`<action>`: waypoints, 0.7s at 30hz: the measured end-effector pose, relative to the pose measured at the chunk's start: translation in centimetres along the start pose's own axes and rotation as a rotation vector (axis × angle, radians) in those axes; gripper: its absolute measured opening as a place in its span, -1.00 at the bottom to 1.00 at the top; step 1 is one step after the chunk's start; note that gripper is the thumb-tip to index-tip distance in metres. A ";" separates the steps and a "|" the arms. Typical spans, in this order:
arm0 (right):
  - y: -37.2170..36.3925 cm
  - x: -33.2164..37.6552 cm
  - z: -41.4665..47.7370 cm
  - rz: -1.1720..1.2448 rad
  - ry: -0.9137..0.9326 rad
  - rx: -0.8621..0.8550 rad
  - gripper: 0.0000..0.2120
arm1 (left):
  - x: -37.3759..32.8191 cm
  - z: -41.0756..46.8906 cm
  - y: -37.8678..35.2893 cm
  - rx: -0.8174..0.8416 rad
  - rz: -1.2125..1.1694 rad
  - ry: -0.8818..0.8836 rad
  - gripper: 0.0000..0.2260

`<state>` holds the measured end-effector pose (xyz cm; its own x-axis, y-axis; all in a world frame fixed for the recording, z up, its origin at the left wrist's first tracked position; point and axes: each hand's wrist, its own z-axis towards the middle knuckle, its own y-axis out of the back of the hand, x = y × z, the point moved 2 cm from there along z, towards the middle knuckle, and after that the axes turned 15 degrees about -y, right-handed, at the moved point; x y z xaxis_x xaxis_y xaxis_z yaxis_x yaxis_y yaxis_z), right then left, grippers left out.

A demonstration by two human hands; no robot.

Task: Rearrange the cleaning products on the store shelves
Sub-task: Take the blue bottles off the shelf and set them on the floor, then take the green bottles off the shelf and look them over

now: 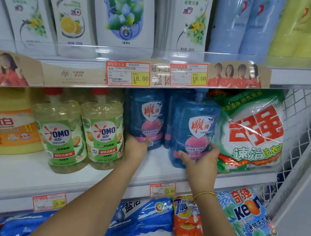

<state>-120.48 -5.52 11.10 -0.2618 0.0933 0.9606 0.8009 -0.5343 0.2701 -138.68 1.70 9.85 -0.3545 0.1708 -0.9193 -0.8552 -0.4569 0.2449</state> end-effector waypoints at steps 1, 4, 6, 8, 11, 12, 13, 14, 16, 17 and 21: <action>0.1 -0.2 0.2 -0.001 -0.006 0.025 -0.15 | -0.4 -0.3 -0.2 -0.034 0.018 -0.014 -0.34; 0.1 -0.7 0.7 -0.061 0.008 0.036 -0.12 | -1.1 -0.7 -1.0 -0.072 -0.016 -0.015 -0.17; -0.2 -1.0 0.8 -0.091 0.029 0.015 -0.10 | -1.2 -0.4 -1.1 -0.052 -0.028 -0.022 -0.20; -0.4 -1.2 0.9 -0.113 0.032 0.002 -0.07 | -1.3 -0.3 -0.9 -0.025 0.020 -0.026 -0.29; -0.7 -1.3 0.8 -0.166 0.038 -0.036 -0.04 | -1.4 -0.4 -0.6 -0.016 0.067 -0.044 -0.29; -0.7 -1.3 0.7 -0.182 0.044 -0.052 -0.02 | -1.4 -0.4 -0.6 -0.015 0.072 -0.045 -0.28; -0.6 -1.2 0.6 -0.187 0.050 -0.066 -0.02 | -1.5 -0.5 -0.6 -0.014 0.073 -0.045 -0.27; -0.6 -1.1 0.5 -0.189 0.050 -0.073 -0.04 | -1.5 -0.5 -0.6 -0.017 0.063 -0.040 -0.28; -0.6 -1.1 0.2 -0.206 0.052 -0.080 -0.07 | -1.5 -0.6 -0.7 -0.027 0.042 -0.031 -0.29; -0.6 -1.0 0.1 -0.219 0.054 -0.081 -0.08 | -1.5 -0.7 -0.6 -0.032 0.039 -0.032 -0.28; -1.0 -0.9 -0.2 -0.208 0.053 -0.055 -0.07 | -1.4 -0.6 -0.5 -0.042 0.041 -0.049 -0.21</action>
<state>-121.18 -5.25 10.00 -0.4473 0.1632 0.8794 0.6966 -0.5531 0.4570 -137.56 1.17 10.82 -0.4077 0.1933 -0.8924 -0.8234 -0.5004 0.2677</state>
